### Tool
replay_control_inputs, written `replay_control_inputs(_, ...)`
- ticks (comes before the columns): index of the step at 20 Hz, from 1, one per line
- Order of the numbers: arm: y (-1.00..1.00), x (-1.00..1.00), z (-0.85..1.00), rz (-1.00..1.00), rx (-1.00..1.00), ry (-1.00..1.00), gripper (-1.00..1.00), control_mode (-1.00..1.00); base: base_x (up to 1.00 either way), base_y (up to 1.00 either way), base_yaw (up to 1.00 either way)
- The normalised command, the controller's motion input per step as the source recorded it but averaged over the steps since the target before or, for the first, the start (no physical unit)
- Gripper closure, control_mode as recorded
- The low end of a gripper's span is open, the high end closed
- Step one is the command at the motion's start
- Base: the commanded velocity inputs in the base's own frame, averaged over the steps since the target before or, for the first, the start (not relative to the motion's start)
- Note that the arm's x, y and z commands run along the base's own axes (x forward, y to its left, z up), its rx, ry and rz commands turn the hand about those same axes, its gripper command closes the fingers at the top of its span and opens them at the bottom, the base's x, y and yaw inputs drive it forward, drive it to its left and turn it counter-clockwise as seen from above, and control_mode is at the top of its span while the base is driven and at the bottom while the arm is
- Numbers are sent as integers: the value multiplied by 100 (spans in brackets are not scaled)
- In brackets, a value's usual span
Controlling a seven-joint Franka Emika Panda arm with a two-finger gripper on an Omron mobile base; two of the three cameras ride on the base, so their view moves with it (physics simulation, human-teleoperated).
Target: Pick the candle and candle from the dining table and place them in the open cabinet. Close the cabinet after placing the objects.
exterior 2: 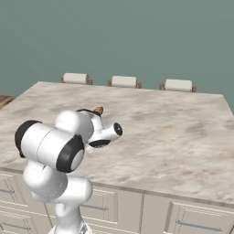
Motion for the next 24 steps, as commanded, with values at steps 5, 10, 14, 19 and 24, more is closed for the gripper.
replay_control_inputs(5,2,1,-4,0,0,0,-100,-100,0,0,0)
replay_control_inputs(10,7,1,-1,1,0,0,-100,-100,0,0,0)
replay_control_inputs(14,15,5,0,3,2,0,-100,-100,0,0,0)
replay_control_inputs(19,16,8,0,4,3,0,-100,-100,0,0,0)
replay_control_inputs(24,15,7,-4,5,2,0,100,-100,0,0,0)
